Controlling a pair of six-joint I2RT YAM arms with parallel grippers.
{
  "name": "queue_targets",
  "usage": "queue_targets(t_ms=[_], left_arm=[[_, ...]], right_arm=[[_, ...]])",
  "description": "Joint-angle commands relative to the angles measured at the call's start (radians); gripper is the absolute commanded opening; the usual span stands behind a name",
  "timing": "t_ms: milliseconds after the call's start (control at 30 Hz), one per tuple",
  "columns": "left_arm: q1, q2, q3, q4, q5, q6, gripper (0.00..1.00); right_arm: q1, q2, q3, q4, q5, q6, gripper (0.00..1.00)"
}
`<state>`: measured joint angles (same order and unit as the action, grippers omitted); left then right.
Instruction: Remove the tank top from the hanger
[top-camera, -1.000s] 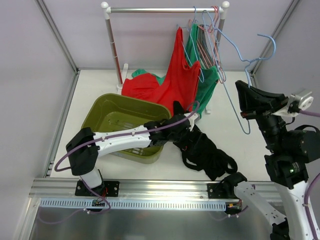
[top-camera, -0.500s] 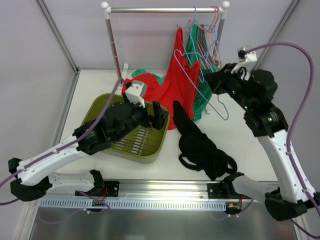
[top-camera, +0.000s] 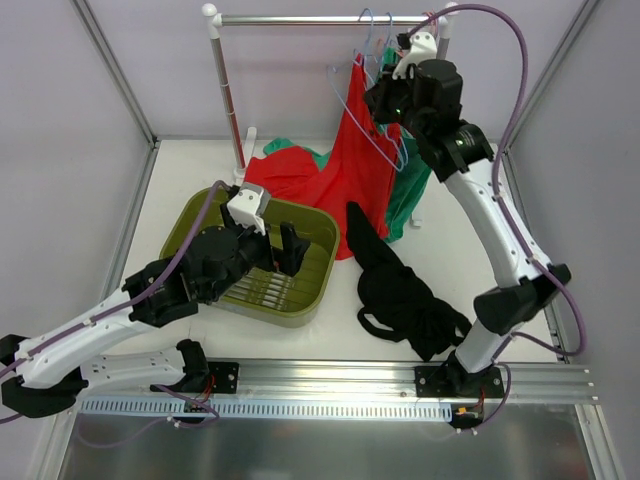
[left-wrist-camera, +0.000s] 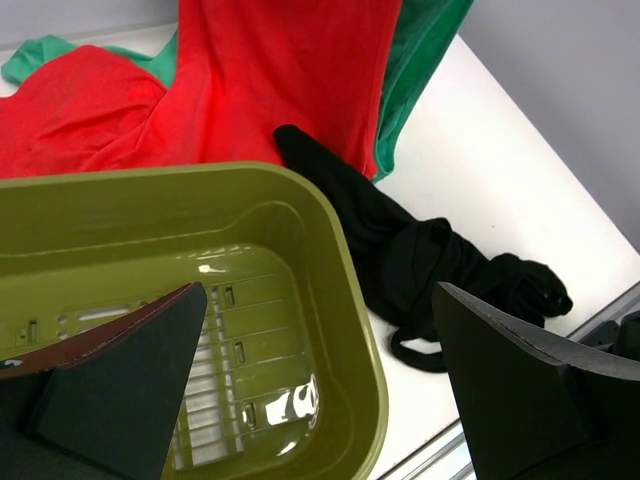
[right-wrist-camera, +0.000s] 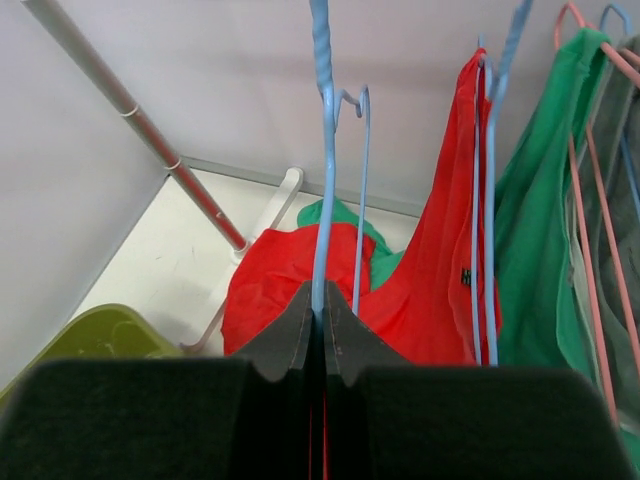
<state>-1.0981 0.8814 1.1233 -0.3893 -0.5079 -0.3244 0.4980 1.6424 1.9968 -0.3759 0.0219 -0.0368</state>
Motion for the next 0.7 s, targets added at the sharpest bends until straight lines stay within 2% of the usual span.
queue_targets(t_ms=[0, 200, 667], left_arm=[[0.003, -0.032, -0.026, 0.001, -0.038, 0.013, 0.99], [0.003, -0.050, -0.059, 0.001, -0.021, 0.013, 0.99], [0.003, -0.016, -0.089, 0.003, 0.038, -0.019, 0.99]], right_arm=[[0.005, 0.110, 0.153, 0.058, 0.018, -0.052, 0.00], [0.004, 0.244, 0.342, 0.063, 0.032, -0.110, 0.00], [-0.012, 0.335, 0.320, 0.132, 0.026, -0.080, 0.00]])
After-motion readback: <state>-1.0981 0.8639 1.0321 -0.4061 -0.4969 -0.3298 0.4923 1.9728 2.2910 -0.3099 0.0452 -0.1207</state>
